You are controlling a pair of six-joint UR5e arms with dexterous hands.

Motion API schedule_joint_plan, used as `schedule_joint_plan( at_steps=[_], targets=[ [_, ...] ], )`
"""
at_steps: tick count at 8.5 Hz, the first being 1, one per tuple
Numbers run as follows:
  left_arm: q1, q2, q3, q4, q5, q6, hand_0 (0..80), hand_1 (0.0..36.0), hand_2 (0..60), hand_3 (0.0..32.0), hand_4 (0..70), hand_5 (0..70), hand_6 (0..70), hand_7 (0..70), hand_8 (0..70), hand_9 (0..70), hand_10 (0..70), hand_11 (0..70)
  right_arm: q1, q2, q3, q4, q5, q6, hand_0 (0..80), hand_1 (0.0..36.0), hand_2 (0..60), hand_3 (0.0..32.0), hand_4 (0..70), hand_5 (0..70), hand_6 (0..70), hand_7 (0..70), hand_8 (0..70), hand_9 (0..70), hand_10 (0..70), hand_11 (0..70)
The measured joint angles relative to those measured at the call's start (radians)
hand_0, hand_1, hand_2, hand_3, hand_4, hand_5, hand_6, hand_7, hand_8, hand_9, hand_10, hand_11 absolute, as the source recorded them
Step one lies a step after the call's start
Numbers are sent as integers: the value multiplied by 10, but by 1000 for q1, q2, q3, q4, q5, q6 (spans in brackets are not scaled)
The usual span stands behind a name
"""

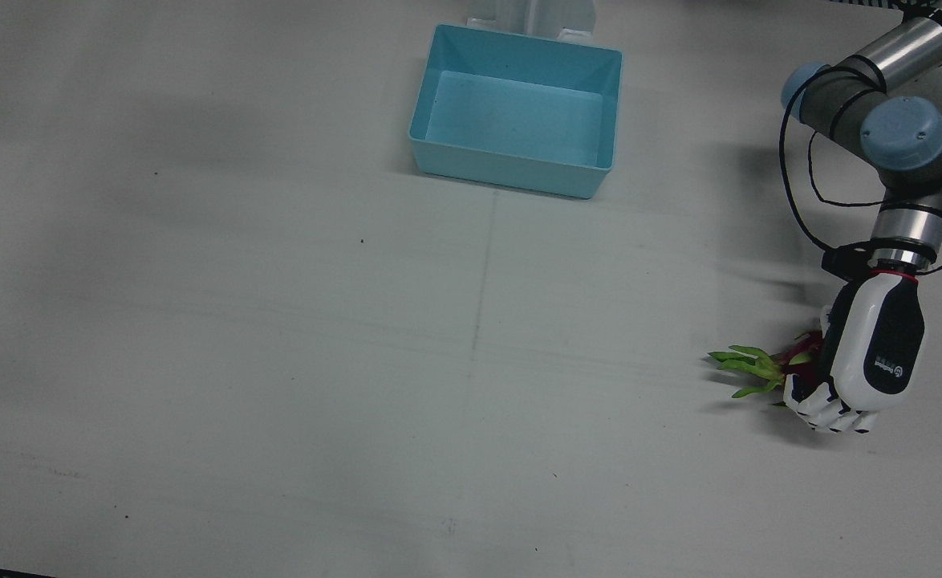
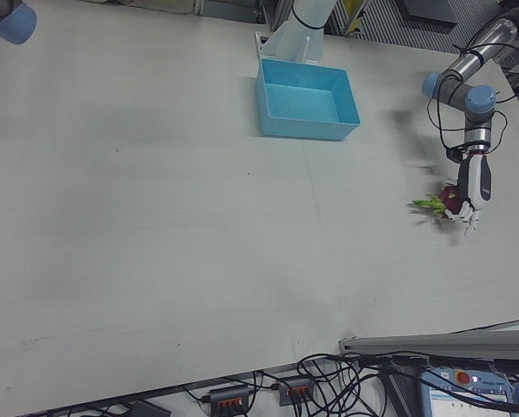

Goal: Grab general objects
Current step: 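Close the left hand's fingers around the dragon fruit, then lift the dragon fruit with the left hand and carry it toward the blue tray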

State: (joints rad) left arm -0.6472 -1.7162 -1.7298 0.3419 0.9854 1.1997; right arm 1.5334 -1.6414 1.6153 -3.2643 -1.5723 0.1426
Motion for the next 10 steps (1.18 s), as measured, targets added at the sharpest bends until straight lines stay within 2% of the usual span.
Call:
schedule_joint_plan(
  at_steps=[1, 2, 3, 4, 6, 8, 10],
  targets=[
    [-1, 0, -5, 1, -1, -1, 800, 360, 600, 0, 640, 700, 700, 700, 700, 700, 700, 700, 0, 0, 0, 0, 0, 0, 0, 0, 0, 0, 0, 0, 0, 0, 0, 0, 0, 0],
    [-4, 2, -31, 5, 2, -6, 800, 360, 600, 0, 632, 700, 700, 700, 700, 700, 700, 700, 0, 0, 0, 0, 0, 0, 0, 0, 0, 0, 0, 0, 0, 0, 0, 0, 0, 0],
    [-4, 9, -87, 6, 20, -20, 800, 360, 600, 0, 698, 700, 700, 700, 700, 700, 700, 700, 0, 0, 0, 0, 0, 0, 0, 0, 0, 0, 0, 0, 0, 0, 0, 0, 0, 0],
    [-8, 13, -145, 3, 96, -32, 800, 360, 600, 0, 700, 700, 700, 700, 700, 700, 700, 700, 0, 0, 0, 0, 0, 0, 0, 0, 0, 0, 0, 0, 0, 0, 0, 0, 0, 0],
    [-9, 6, -227, -4, 307, -42, 800, 360, 600, 0, 700, 700, 700, 700, 700, 700, 700, 700, 1, 0, 0, 0, 0, 0, 0, 0, 0, 0, 0, 0, 0, 0, 0, 0, 0, 0],
    [-9, -52, -275, -21, 502, -44, 800, 360, 600, 0, 700, 700, 700, 700, 700, 700, 700, 700, 0, 0, 0, 0, 0, 0, 0, 0, 0, 0, 0, 0, 0, 0, 0, 0, 0, 0],
    [-5, -102, -290, -81, 691, -61, 800, 360, 600, 0, 700, 700, 700, 700, 700, 700, 700, 700, 0, 0, 0, 0, 0, 0, 0, 0, 0, 0, 0, 0, 0, 0, 0, 0, 0, 0]
  ],
)
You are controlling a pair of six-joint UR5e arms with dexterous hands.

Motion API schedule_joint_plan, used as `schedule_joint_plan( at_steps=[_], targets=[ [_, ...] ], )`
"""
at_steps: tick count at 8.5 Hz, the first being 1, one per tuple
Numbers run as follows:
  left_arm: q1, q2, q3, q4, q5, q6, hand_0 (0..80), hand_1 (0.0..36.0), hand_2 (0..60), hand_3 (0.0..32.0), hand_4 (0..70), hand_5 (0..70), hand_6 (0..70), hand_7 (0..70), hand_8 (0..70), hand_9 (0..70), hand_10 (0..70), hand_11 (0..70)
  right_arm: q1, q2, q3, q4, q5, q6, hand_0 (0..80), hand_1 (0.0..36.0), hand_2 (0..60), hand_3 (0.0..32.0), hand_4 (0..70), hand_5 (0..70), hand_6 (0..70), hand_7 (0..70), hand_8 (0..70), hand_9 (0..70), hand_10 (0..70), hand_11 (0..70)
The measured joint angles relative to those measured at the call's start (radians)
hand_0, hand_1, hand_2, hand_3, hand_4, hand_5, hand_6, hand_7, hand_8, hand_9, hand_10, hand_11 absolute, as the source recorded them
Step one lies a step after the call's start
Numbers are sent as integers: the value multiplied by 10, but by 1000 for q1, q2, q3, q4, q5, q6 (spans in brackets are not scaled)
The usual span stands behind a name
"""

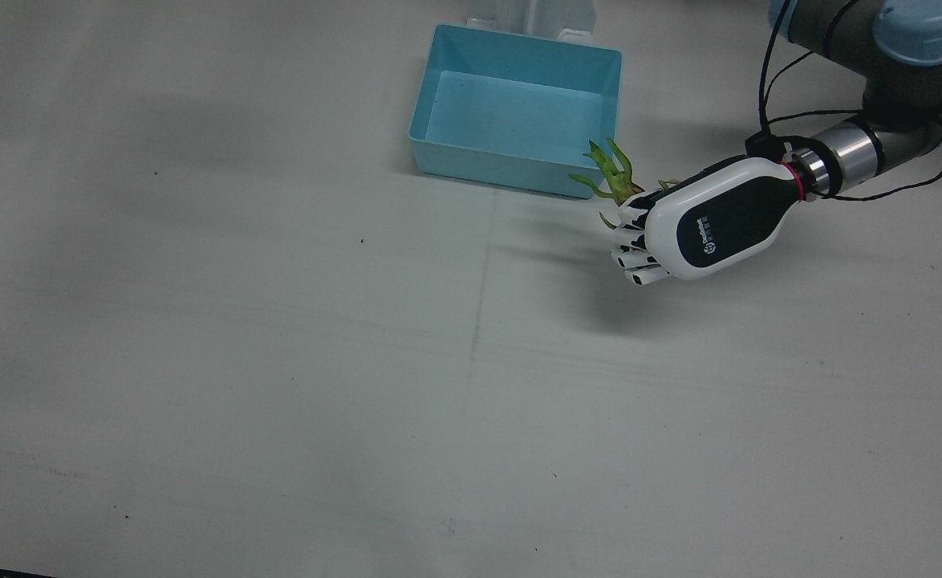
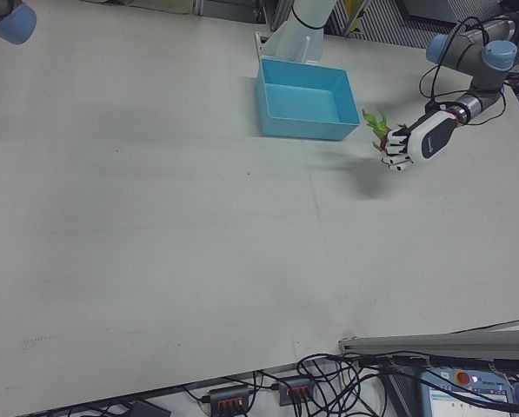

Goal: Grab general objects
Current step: 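Lift the dragon fruit with the left hand and carry it toward the blue tray, then lower the dragon fruit into the blue tray and open the left hand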

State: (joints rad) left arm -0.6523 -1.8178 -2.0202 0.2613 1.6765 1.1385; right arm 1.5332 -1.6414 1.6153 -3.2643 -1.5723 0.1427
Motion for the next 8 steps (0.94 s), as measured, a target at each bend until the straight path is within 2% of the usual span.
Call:
schedule_joint_plan(
  at_steps=[2, 3, 6, 7, 8],
  targets=[
    [19, -17, -5, -131, 124, -81, 800, 360, 600, 0, 700, 700, 700, 700, 700, 700, 700, 700, 0, 0, 0, 0, 0, 0, 0, 0, 0, 0, 0, 0, 0, 0, 0, 0, 0, 0],
    [47, -19, -6, -211, 160, -128, 800, 360, 600, 0, 700, 700, 700, 700, 700, 700, 700, 700, 1, 0, 0, 0, 0, 0, 0, 0, 0, 0, 0, 0, 0, 0, 0, 0, 0, 0],
    [189, -20, -1, -411, 186, -226, 800, 360, 600, 0, 700, 700, 700, 700, 700, 700, 700, 700, 1, 0, 0, 0, 0, 0, 0, 0, 0, 0, 0, 0, 0, 0, 0, 0, 0, 0],
    [225, -21, 5, -462, 187, -245, 800, 360, 600, 0, 666, 700, 700, 700, 459, 589, 548, 700, 1, 0, 0, 0, 0, 0, 0, 0, 0, 0, 0, 0, 0, 0, 0, 0, 0, 0],
    [255, -21, 23, -533, 188, -275, 800, 360, 600, 0, 323, 700, 634, 700, 122, 187, 390, 592, 1, 0, 0, 0, 0, 0, 0, 0, 0, 0, 0, 0, 0, 0, 0, 0, 0, 0]
  ],
)
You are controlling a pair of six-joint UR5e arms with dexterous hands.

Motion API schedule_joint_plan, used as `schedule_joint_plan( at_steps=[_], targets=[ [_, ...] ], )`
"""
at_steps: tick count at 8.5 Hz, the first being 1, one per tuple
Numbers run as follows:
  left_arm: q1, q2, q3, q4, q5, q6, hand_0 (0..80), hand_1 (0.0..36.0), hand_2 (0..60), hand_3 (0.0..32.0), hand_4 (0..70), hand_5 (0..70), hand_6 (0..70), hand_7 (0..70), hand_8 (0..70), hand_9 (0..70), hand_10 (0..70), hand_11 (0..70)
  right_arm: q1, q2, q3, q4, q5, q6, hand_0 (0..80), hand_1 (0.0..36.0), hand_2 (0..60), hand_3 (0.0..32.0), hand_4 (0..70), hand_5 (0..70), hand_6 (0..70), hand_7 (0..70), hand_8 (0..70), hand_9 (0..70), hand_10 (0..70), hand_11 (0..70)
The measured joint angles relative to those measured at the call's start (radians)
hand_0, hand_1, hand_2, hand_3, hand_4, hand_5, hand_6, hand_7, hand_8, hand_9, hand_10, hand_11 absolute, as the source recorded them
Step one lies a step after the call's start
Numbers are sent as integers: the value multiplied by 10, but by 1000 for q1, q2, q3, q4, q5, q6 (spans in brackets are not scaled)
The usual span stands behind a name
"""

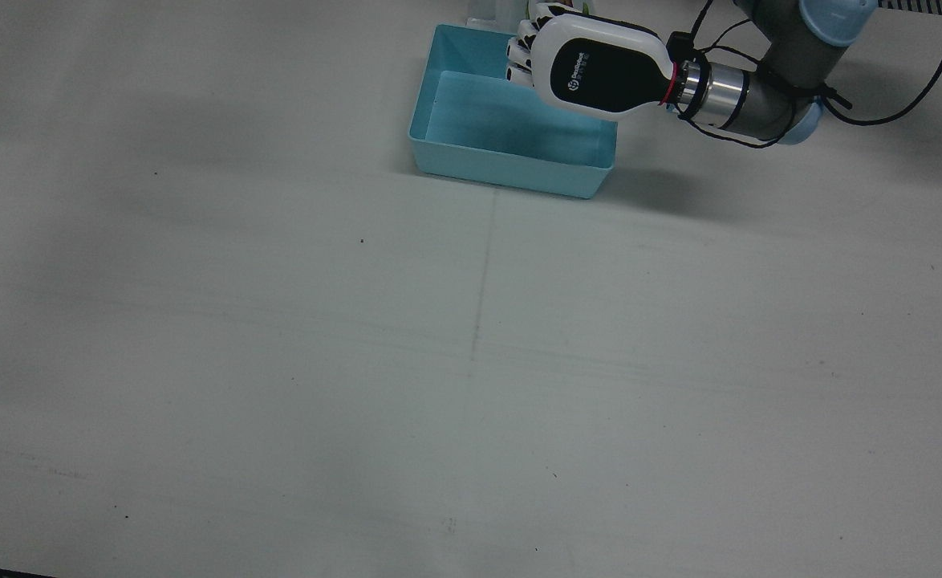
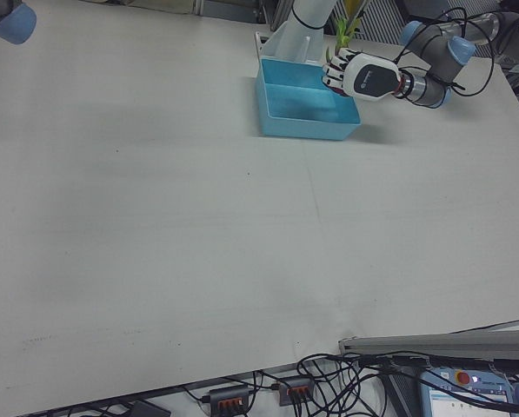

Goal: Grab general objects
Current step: 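Lower the dragon fruit into the blue tray and open the left hand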

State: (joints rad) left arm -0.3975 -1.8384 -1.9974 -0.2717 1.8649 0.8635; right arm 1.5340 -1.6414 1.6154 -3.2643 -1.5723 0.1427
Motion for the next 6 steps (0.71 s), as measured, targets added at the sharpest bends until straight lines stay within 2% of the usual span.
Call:
schedule_joint_plan(
  at_steps=[1, 2, 3, 4, 6],
  targets=[
    [22, 1, 30, -89, 1, -38, 800, 360, 600, 0, 185, 700, 441, 700, 78, 139, 357, 555, 0, 0, 0, 0, 0, 0, 0, 0, 0, 0, 0, 0, 0, 0, 0, 0, 0, 0],
    [33, 2, 53, -153, 2, -65, 800, 360, 600, 0, 98, 700, 267, 559, 43, 97, 210, 364, 0, 0, 0, 0, 0, 0, 0, 0, 0, 0, 0, 0, 0, 0, 0, 0, 0, 0],
    [39, 4, 67, -189, 2, -79, 800, 360, 600, 0, 51, 700, 203, 536, 30, 93, 77, 174, 0, 0, 0, 0, 0, 0, 0, 0, 0, 0, 0, 0, 0, 0, 0, 0, 0, 0],
    [43, 4, 75, -211, 2, -85, 800, 360, 600, 0, 10, 700, 162, 558, 22, 97, 39, 119, -1, 0, 0, 0, 0, 0, 0, 0, 0, 0, 0, 0, 0, 0, 0, 0, 0, 0],
    [46, 4, 78, -237, 3, -87, 800, 360, 600, 0, 0, 700, 113, 564, 12, 98, 40, 122, 0, 0, 0, 0, 0, 0, 0, 0, 0, 0, 0, 0, 0, 0, 0, 0, 0, 0]
  ],
)
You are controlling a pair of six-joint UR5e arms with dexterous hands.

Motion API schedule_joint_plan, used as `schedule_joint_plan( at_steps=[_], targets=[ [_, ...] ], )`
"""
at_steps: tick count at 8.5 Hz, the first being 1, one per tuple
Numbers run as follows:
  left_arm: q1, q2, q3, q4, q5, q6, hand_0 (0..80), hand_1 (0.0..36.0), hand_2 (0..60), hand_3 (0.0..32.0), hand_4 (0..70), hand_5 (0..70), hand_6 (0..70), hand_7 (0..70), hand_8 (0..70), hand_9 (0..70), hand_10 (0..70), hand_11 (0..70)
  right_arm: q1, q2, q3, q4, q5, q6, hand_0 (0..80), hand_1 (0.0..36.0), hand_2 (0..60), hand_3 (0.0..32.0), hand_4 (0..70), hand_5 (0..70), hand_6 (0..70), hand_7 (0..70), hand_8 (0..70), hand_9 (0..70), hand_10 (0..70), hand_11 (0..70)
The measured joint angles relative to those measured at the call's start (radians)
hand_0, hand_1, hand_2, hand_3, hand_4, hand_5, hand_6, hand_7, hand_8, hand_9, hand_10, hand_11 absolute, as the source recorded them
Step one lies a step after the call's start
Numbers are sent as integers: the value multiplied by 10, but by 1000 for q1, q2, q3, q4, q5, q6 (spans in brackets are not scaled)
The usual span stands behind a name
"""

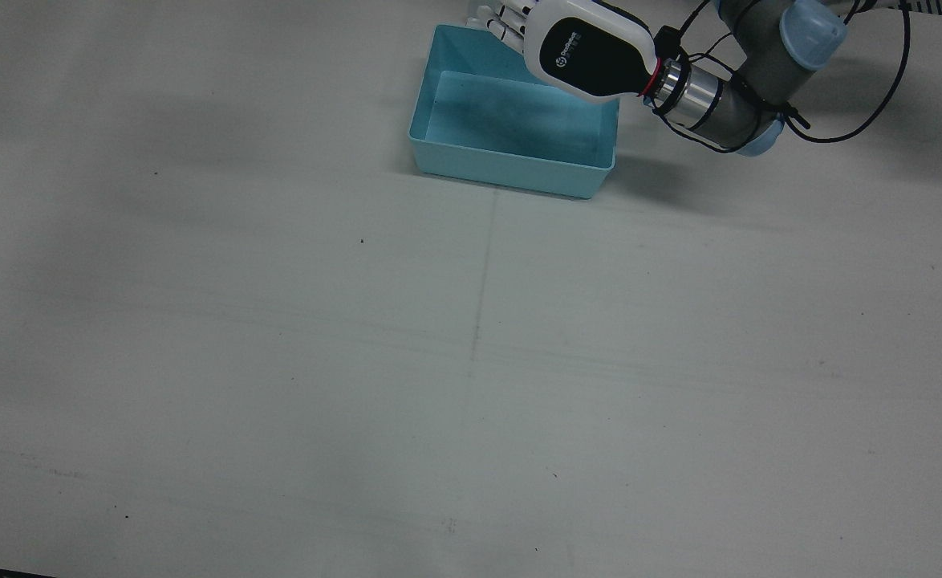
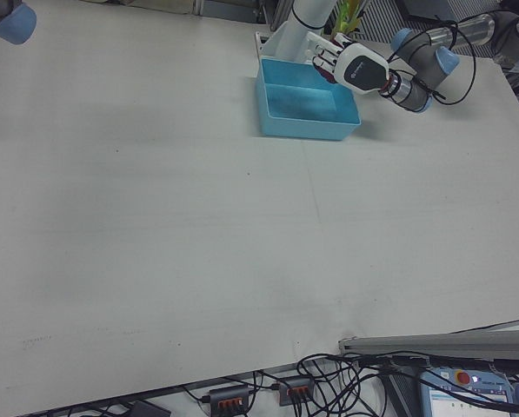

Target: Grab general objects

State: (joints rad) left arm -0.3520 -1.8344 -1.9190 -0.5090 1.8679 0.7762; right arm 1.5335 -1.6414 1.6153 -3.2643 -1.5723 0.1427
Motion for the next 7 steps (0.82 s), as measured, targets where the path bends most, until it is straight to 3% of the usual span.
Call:
schedule_joint_plan(
  at_steps=[1, 2, 3, 5, 6, 7],
  targets=[
    [0, 0, 0, -6, 0, 0, 800, 360, 600, 0, 0, 700, 94, 560, 8, 98, 31, 111, 0, 0, 0, 0, 0, 0, 0, 0, 0, 0, 0, 0, 0, 0, 0, 0, 0, 0],
    [1, 0, 1, -10, 0, 0, 800, 360, 600, 0, 0, 700, 95, 601, 9, 106, 38, 119, 0, 0, 0, 0, 0, 0, 0, 0, 0, 0, 0, 0, 0, 0, 0, 0, 0, 0],
    [1, 0, 4, -12, 0, 0, 800, 360, 600, 0, 0, 700, 145, 658, 19, 117, 40, 120, 0, 0, 0, 0, 0, 0, 0, 0, 0, 0, 0, 0, 0, 0, 0, 0, 0, 0],
    [-3, -2, 20, -9, -1, 0, 800, 360, 600, 0, 0, 700, 164, 700, 22, 141, 70, 163, 0, 0, 0, 0, 0, 0, 0, 0, 0, 0, 0, 0, 0, 0, 0, 0, 0, 0],
    [-14, -1, 30, 4, -5, -2, 800, 360, 600, 0, 0, 700, 157, 700, 21, 138, 62, 150, 0, 0, 0, 0, 0, 0, 0, 0, 0, 0, 0, 0, 0, 0, 0, 0, 0, 0],
    [-46, 0, 33, 24, -11, -4, 800, 360, 600, 0, 13, 700, 165, 700, 23, 138, 84, 183, 0, 0, 1, 0, 0, 0, 0, 0, 0, 0, 0, 0, 0, 0, 0, 0, 0, 0]
  ],
)
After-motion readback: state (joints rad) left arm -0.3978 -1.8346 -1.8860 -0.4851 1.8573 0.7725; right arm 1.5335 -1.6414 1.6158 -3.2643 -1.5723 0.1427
